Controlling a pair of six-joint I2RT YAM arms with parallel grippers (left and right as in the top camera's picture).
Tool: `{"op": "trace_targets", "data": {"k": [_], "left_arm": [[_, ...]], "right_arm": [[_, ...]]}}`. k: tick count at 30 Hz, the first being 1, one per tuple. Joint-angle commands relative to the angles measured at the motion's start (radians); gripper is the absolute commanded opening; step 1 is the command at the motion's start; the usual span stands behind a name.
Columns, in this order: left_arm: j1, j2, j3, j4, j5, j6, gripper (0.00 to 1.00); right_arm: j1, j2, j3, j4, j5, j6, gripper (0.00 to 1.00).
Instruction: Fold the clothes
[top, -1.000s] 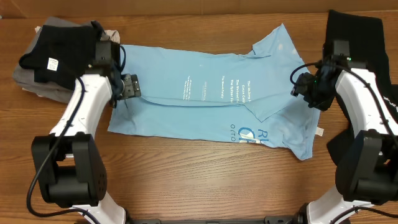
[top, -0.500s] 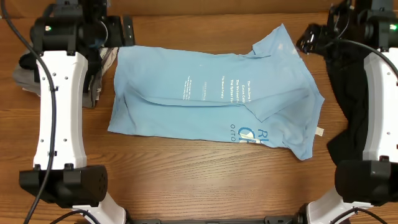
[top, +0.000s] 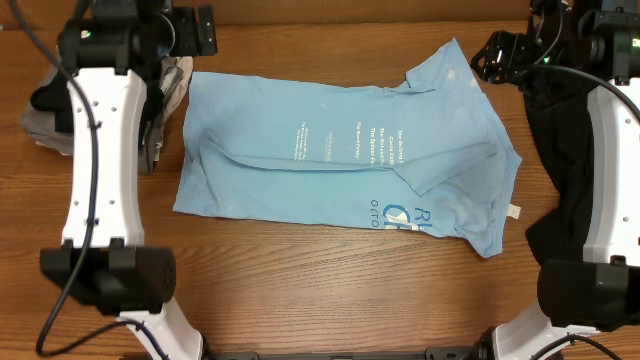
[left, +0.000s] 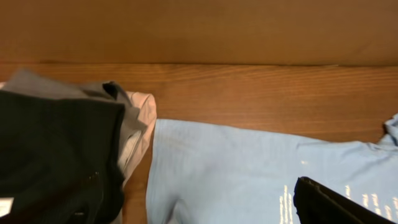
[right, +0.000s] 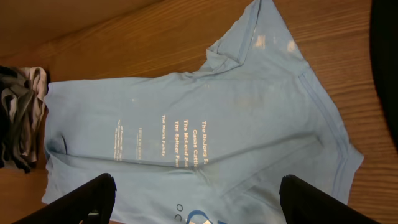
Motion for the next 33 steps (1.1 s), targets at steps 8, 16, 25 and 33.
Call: {"op": "trace_targets", "data": {"k": [8,16,25,33], "left_arm": [[-0.013,0.297,0.016,0.217,-0.024,-0.005,1.00],[-0.013,0.462,0.016,0.341,-0.035,0.000,0.98],[-0.012,0.563,0.015,0.346,-0.124,0.037,0.93],[-0.011,0.624,0.015,0.423,-0.137,0.032,0.86]], "right_arm": [[0.004,0.026,0.018,0.007,0.003,-0.011,0.88],[0.004,0.076,0.018,0.007,0.014,-0.011,0.88],[0.004,0.119,0.018,0.005,0.026,-0.011,0.88],[0.004,0.119,0.018,0.008,0.029,-0.011,0.87]]}}
